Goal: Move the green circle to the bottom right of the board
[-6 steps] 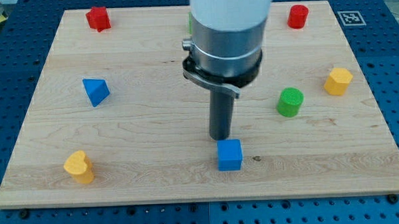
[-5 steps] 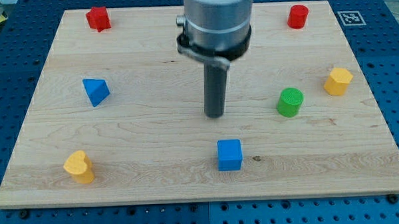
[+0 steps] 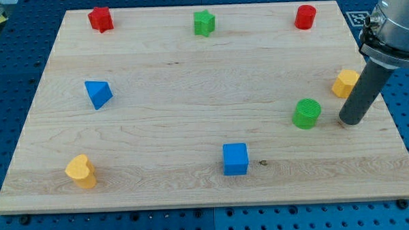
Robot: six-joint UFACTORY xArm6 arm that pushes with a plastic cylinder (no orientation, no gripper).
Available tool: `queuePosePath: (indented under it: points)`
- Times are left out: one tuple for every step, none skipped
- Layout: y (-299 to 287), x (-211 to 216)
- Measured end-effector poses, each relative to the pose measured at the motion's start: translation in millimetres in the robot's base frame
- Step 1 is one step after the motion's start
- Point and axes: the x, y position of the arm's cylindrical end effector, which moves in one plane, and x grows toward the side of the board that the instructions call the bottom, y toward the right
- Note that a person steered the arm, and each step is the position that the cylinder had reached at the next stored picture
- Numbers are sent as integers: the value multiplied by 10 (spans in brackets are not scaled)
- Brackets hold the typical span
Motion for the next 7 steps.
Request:
queuePosePath:
  points:
    - [-192,-175]
    - [-527,-353]
    - [-844,-498]
    - [-1009,-354]
    - [-872,122]
    - [-495,360]
    - [-559,318]
